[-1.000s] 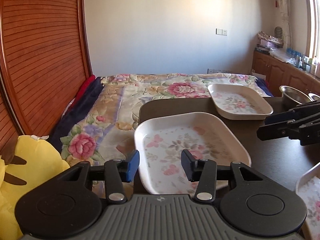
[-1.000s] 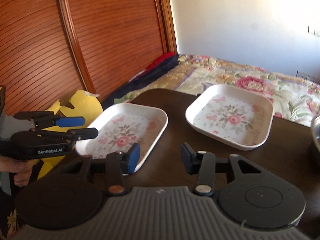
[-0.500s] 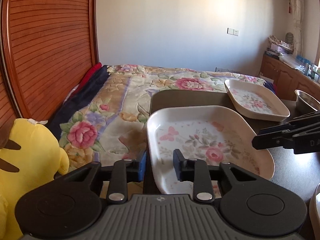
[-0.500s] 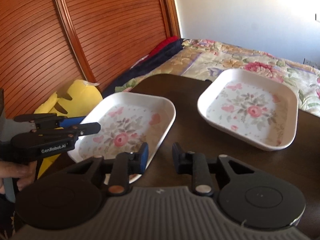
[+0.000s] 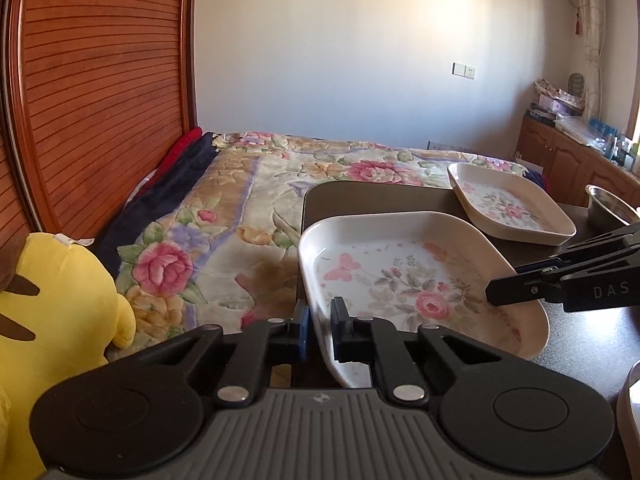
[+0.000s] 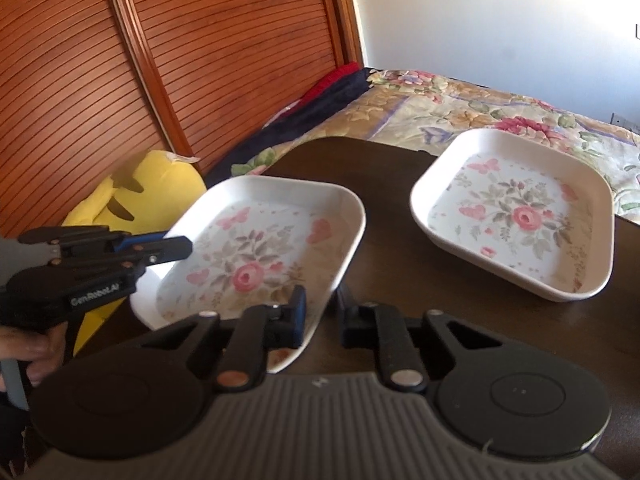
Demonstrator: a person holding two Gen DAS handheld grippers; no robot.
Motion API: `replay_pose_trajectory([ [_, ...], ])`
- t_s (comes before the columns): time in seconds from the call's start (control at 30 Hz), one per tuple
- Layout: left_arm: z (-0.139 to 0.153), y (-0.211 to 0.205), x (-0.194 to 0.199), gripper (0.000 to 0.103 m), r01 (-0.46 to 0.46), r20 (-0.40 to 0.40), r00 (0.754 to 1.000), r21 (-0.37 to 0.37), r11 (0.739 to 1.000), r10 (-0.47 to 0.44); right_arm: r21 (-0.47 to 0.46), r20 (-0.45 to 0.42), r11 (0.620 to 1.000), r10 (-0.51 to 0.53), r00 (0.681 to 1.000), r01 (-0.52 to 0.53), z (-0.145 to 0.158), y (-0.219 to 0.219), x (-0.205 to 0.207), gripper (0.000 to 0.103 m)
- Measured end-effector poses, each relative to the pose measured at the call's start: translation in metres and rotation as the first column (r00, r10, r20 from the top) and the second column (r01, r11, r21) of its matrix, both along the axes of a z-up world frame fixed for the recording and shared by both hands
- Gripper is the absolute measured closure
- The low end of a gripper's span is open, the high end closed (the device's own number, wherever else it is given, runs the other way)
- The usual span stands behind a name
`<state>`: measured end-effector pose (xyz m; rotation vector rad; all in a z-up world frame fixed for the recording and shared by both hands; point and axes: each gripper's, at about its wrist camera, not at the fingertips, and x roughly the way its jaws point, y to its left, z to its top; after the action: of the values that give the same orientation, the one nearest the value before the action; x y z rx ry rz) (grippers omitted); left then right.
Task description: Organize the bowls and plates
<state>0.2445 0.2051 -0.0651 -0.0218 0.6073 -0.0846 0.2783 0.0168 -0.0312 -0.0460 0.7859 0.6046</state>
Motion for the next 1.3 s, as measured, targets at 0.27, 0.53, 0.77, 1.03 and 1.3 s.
replay_pose_trajectory([
  [0.27,0.001,-0.001,-0.001,0.092,-0.007,-0.004,1.0,-0.004,1.0,0.007,-0.006,0.007,1.0,-0.002,1.0,0.002,0.001,0.0,-0.001,0.089],
  [0.53,0.011,-0.009,-0.01,0.092,0.002,-0.001,1.0,-0.029,1.0,-0.002,0.028,-0.015,0.999,-0.037,0.999,0.037,0.004,-0.014,-0.001,0.091],
  [0.77,0.02,-0.027,-0.021,0.092,0.014,0.025,1.0,0.001,1.0,-0.014,0.049,0.023,0.998,-0.041,0.999,0.04,0.018,-0.032,-0.015,0.091],
  [1.03,0.037,-0.05,-0.04,0.092,0.044,0.054,0.998,-0.002,0.999,-0.044,0.089,0.039,0.994,-0.067,0.997,0.064,0.031,-0.06,-0.035,0.091],
  [1.3,0.053,-0.081,-0.063,0.092,0.07,0.096,0.993,-0.004,0.998,-0.069,0.096,0.079,0.992,-0.093,0.993,0.085,0.047,-0.086,-0.063,0.091],
])
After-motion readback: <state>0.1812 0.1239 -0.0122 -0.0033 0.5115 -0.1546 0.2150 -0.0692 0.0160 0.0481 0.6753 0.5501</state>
